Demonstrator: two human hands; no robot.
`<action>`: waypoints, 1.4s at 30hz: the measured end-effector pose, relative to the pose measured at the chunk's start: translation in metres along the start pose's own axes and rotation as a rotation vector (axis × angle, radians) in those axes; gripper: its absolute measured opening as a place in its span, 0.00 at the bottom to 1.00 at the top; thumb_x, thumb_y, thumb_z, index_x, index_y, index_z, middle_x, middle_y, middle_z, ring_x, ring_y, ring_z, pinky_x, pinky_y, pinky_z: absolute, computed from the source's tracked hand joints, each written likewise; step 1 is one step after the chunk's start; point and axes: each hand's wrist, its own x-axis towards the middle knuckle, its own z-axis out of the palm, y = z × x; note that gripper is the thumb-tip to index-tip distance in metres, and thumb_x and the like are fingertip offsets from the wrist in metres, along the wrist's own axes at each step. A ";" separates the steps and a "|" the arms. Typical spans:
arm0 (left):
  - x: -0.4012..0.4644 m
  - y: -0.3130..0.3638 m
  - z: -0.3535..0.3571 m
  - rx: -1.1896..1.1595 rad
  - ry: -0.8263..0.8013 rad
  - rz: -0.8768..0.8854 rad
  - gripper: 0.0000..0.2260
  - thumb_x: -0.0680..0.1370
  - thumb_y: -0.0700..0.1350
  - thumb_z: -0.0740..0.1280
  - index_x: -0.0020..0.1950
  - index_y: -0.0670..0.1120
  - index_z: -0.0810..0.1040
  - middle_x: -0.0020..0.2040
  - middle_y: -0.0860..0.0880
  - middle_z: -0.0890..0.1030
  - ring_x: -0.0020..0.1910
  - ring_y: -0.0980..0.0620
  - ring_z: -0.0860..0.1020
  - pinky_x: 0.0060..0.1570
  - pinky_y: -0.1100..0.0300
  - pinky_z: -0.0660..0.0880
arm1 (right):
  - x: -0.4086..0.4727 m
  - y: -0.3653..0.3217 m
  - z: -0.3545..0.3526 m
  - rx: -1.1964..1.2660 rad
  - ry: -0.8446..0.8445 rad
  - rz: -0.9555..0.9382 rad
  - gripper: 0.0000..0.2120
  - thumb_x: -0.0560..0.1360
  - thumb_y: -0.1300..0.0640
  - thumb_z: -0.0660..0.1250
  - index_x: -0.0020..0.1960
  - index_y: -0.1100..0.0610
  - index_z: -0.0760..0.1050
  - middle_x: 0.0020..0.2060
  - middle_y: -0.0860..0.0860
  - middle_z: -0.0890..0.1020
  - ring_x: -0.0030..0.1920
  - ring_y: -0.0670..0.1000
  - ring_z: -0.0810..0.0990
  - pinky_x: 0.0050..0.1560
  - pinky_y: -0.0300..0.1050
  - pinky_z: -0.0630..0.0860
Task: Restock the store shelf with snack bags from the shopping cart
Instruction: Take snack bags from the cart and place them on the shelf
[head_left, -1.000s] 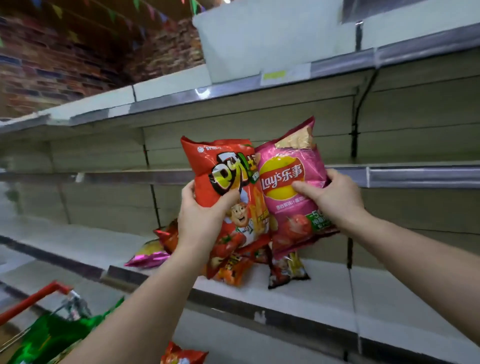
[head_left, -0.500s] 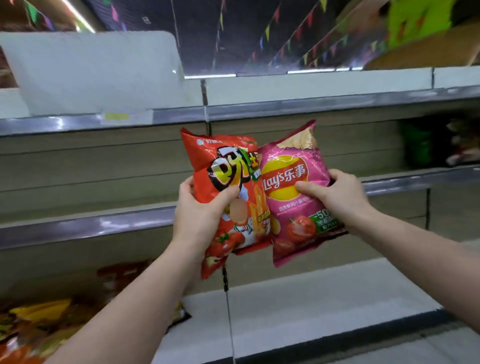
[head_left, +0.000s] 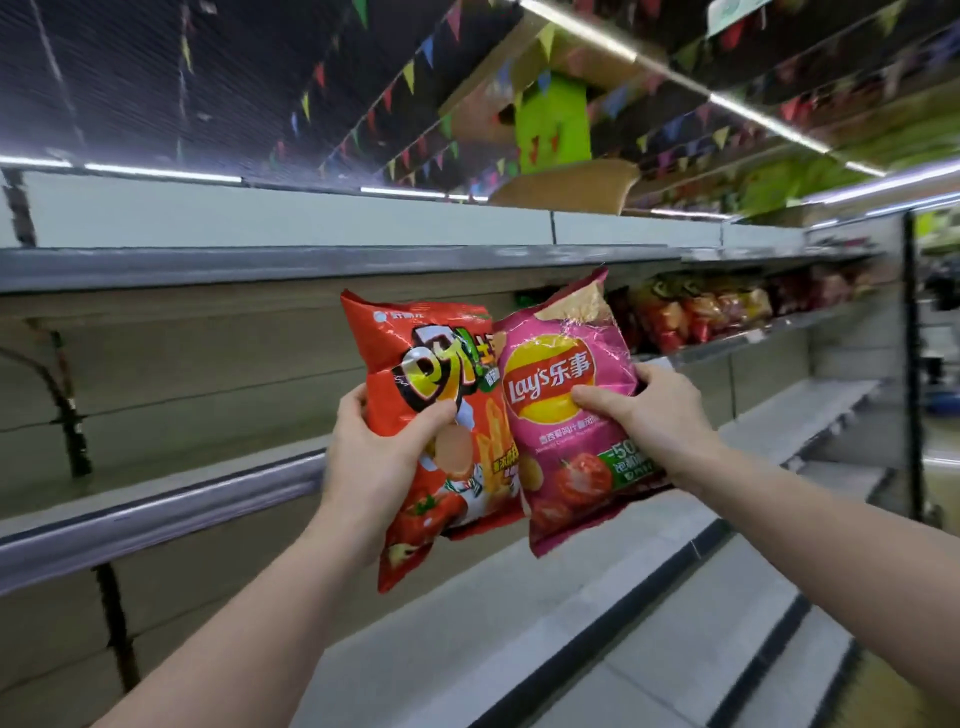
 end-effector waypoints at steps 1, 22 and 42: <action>0.004 -0.003 0.015 -0.007 -0.023 -0.005 0.33 0.64 0.53 0.78 0.65 0.50 0.69 0.55 0.51 0.80 0.51 0.47 0.81 0.54 0.45 0.78 | 0.007 0.008 -0.011 -0.009 0.013 0.006 0.15 0.67 0.49 0.75 0.49 0.49 0.73 0.40 0.45 0.79 0.40 0.46 0.80 0.41 0.41 0.77; 0.098 -0.058 0.218 -0.029 -0.158 -0.055 0.39 0.55 0.63 0.75 0.62 0.52 0.72 0.53 0.51 0.82 0.49 0.47 0.82 0.53 0.45 0.79 | 0.140 0.129 -0.135 -0.080 0.230 0.181 0.16 0.67 0.48 0.74 0.50 0.53 0.75 0.44 0.53 0.82 0.44 0.56 0.82 0.50 0.52 0.79; 0.203 -0.067 0.305 -0.126 -0.148 -0.120 0.26 0.65 0.54 0.77 0.59 0.48 0.75 0.49 0.45 0.84 0.43 0.44 0.84 0.48 0.47 0.80 | 0.300 0.162 -0.151 0.139 0.087 0.180 0.19 0.66 0.54 0.76 0.54 0.58 0.76 0.40 0.55 0.84 0.35 0.55 0.83 0.38 0.48 0.80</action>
